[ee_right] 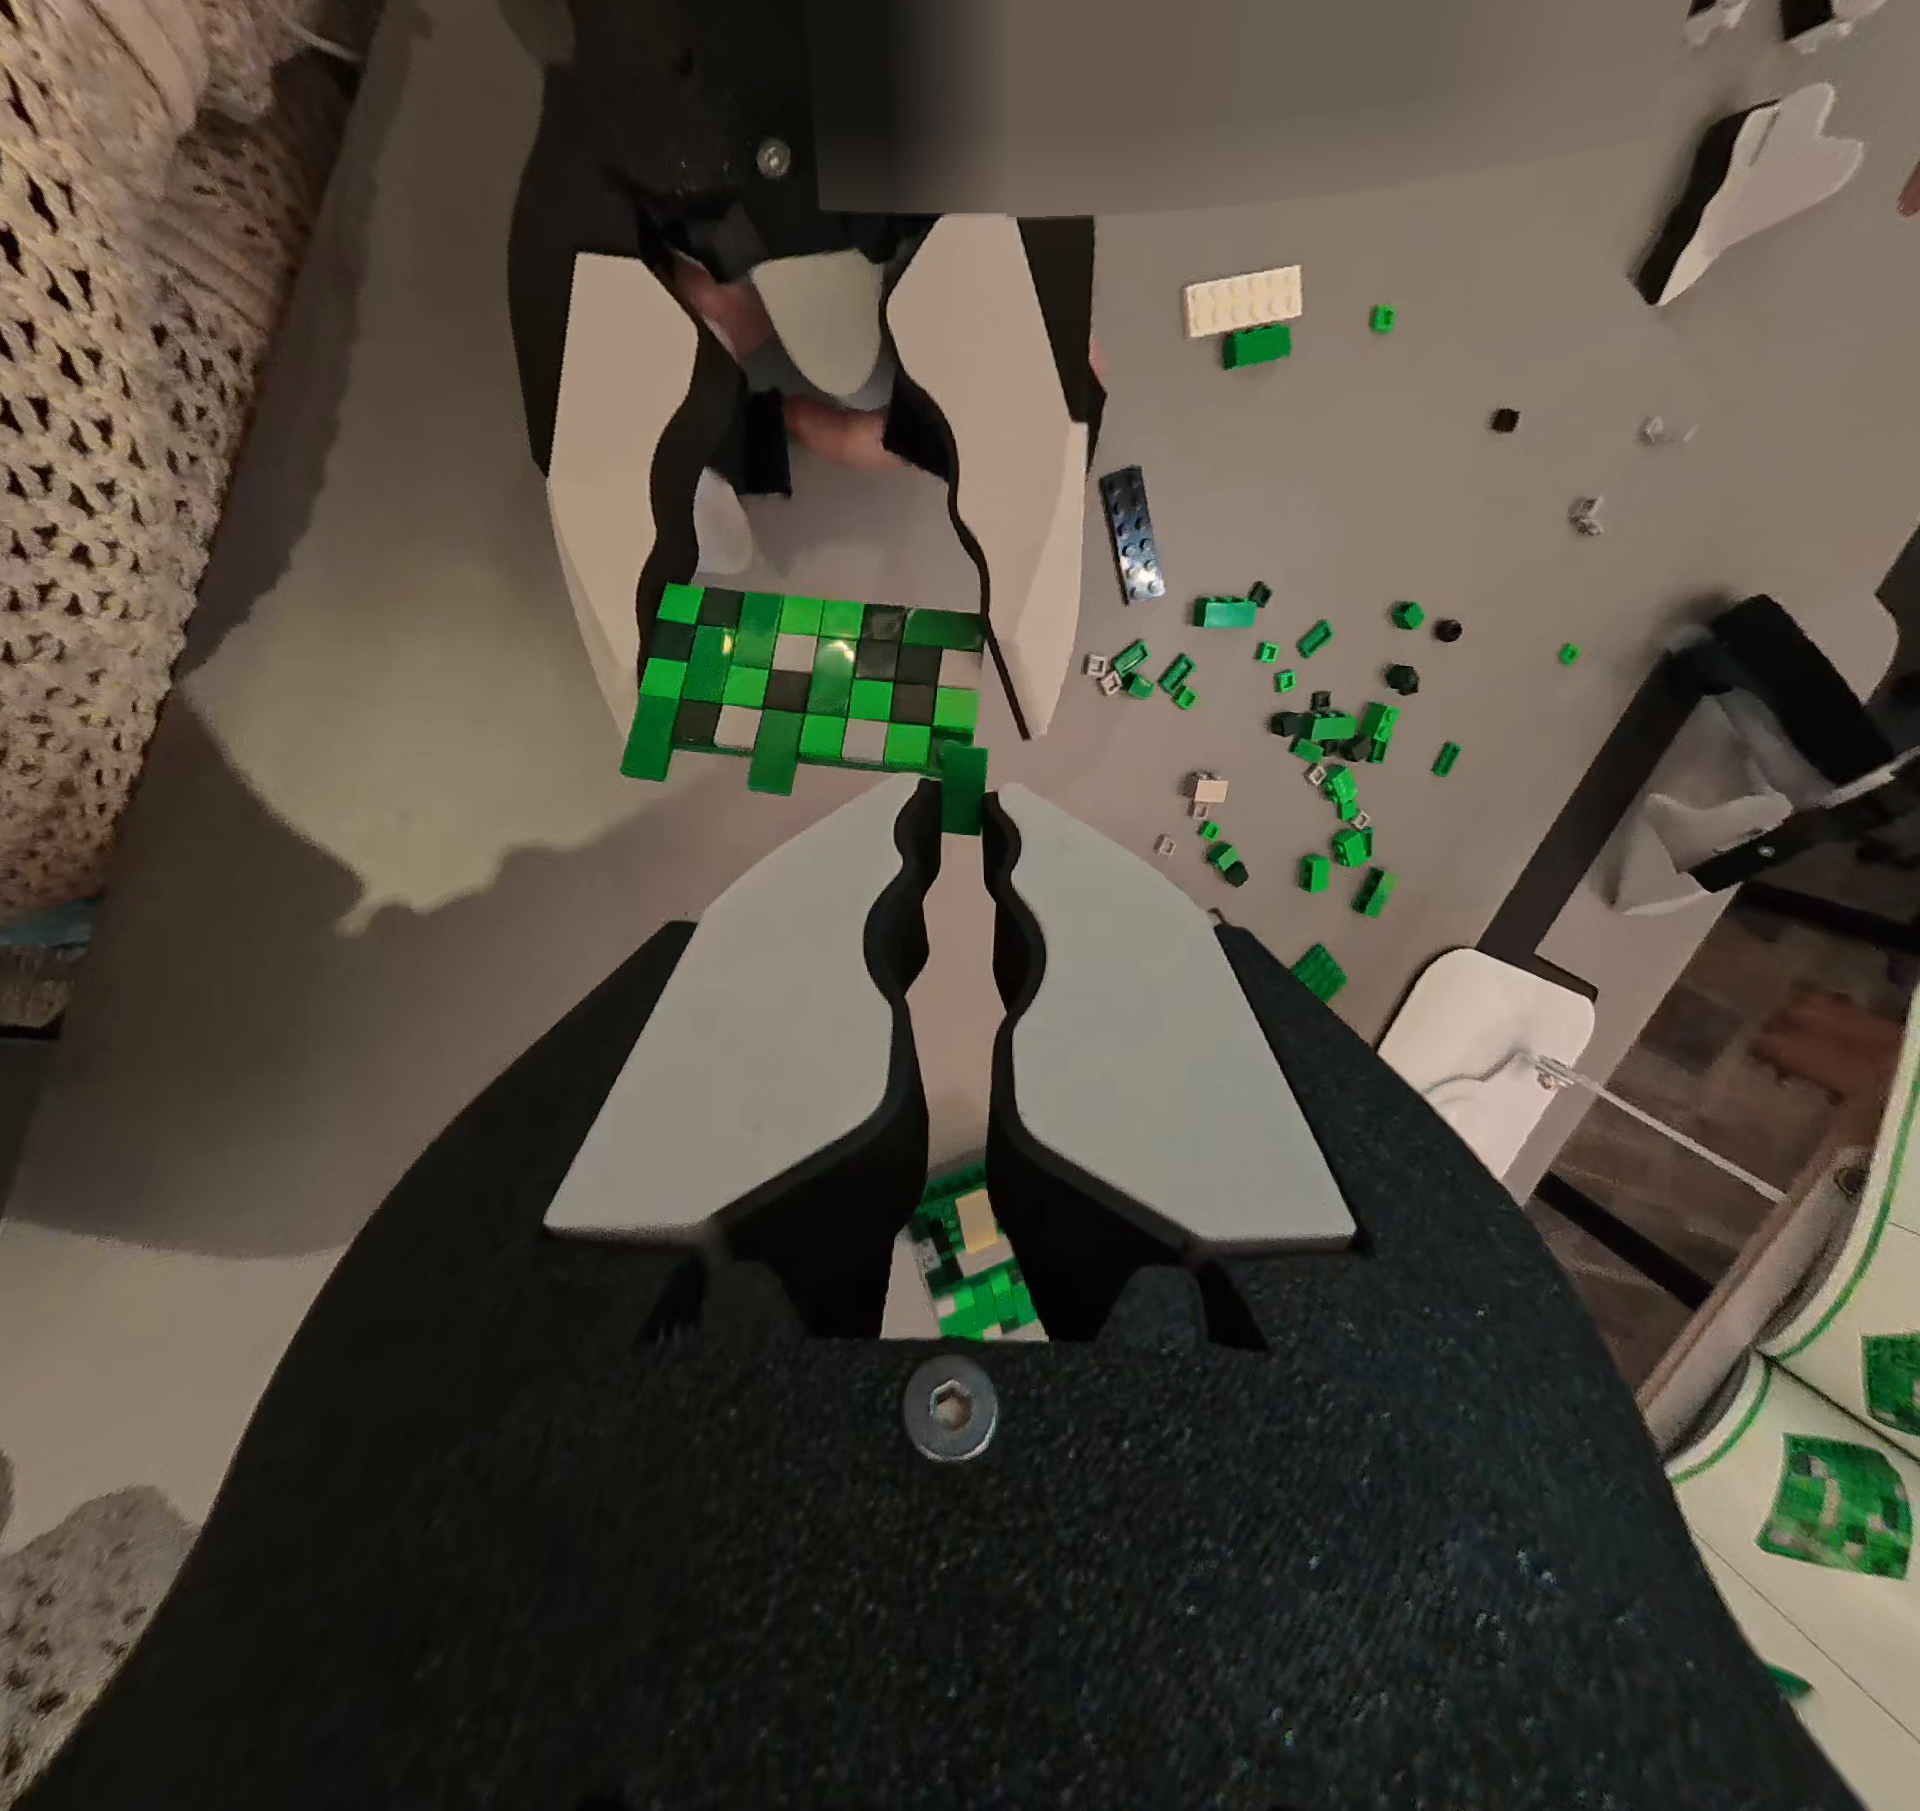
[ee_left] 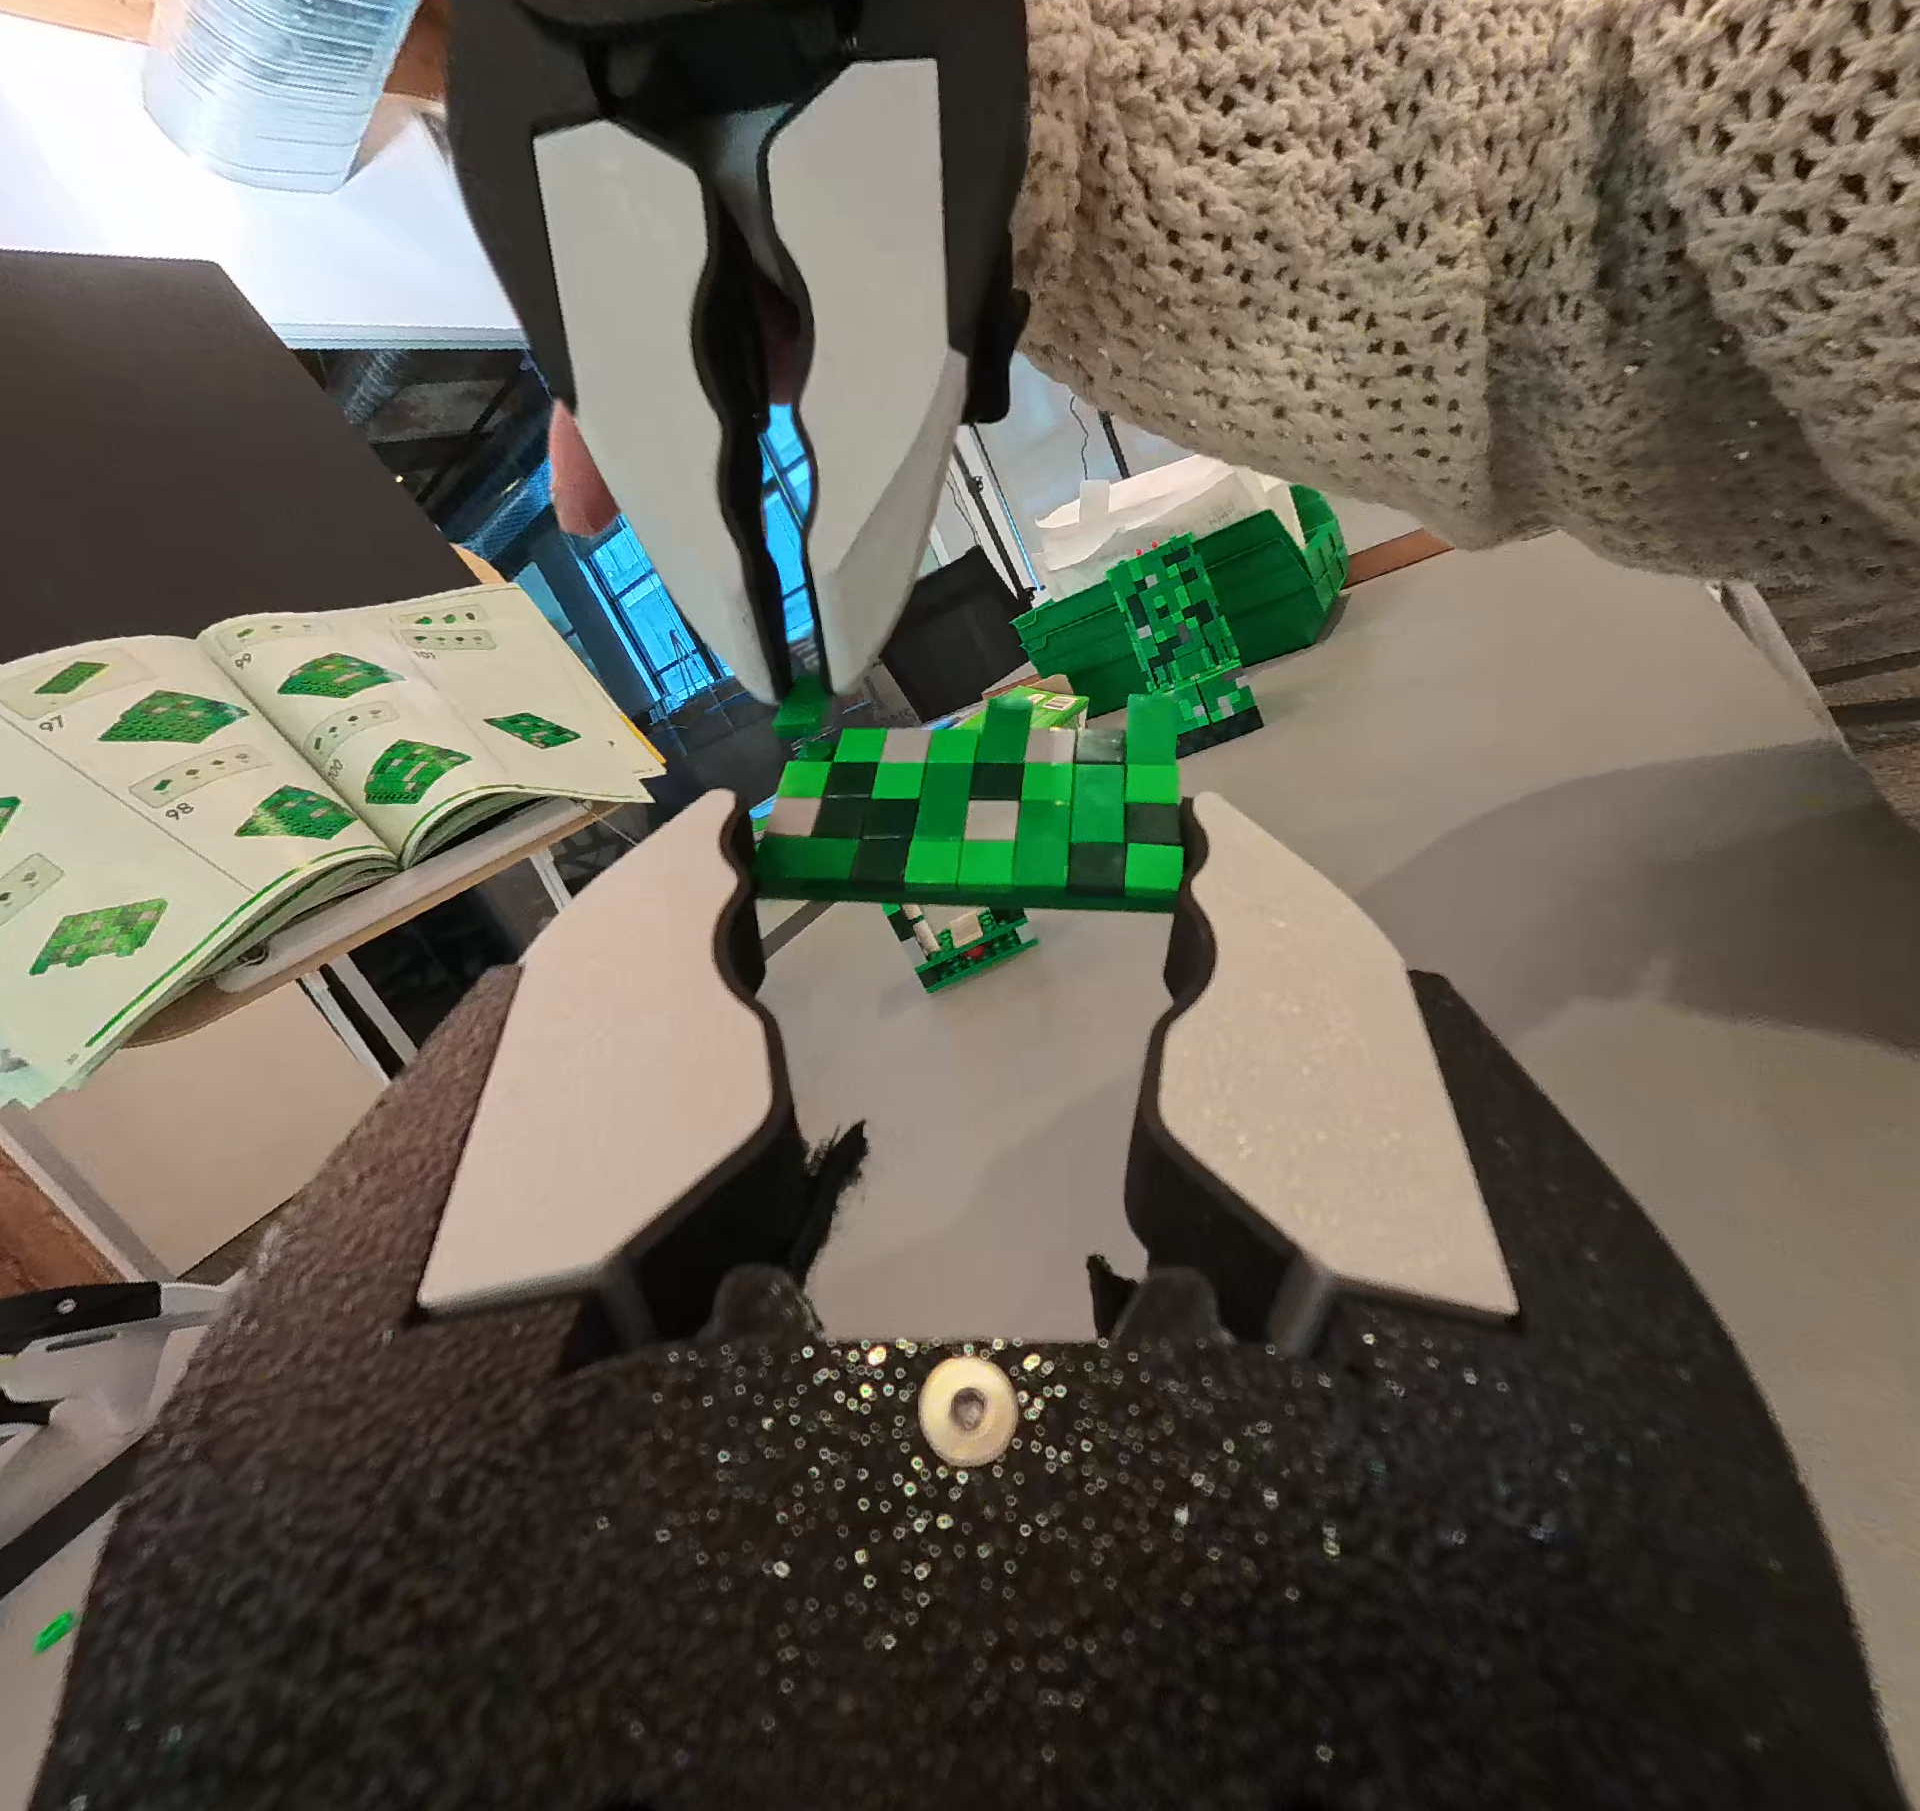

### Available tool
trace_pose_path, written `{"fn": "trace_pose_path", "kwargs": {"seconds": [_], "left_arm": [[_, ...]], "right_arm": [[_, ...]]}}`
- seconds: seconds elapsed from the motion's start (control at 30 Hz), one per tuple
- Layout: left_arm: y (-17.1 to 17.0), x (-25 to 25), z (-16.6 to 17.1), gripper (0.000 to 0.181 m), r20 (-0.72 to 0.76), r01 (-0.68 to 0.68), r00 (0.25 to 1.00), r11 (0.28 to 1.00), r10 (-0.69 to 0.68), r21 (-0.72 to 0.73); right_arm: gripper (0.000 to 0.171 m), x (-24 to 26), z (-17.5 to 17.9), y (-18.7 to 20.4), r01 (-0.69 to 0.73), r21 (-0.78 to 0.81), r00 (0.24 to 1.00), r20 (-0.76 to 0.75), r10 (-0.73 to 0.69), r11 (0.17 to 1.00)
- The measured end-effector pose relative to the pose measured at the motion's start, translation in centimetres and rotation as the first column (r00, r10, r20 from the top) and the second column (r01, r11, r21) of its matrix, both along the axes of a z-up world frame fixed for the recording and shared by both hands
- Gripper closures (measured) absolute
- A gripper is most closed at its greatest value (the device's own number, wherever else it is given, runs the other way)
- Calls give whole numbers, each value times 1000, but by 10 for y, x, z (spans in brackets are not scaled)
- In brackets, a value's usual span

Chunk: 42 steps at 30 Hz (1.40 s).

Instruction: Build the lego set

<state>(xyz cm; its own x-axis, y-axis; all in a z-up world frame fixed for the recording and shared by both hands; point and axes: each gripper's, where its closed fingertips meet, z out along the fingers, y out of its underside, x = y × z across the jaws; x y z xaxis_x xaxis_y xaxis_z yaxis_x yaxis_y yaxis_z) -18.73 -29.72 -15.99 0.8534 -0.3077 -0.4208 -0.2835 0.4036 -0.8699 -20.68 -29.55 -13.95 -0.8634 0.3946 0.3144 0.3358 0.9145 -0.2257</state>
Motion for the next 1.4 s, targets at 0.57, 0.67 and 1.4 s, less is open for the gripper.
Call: {"fn": "trace_pose_path", "kwargs": {"seconds": [0.57,0.67,1.4], "left_arm": [[1,4,-4,105,-34,15,999,1000,-15,-17],[4,6,-10,105,-59,38,997,998,-41,-59],[5,18,-74,105,-61,264,942,844,-329,-466]], "right_arm": [[164,3,-14,2,22,30,998,50,-24,999],[164,3,-15,5,34,24,999,32,-35,999],[164,10,-81,12,311,-497,913,-81,-401,810]]}}
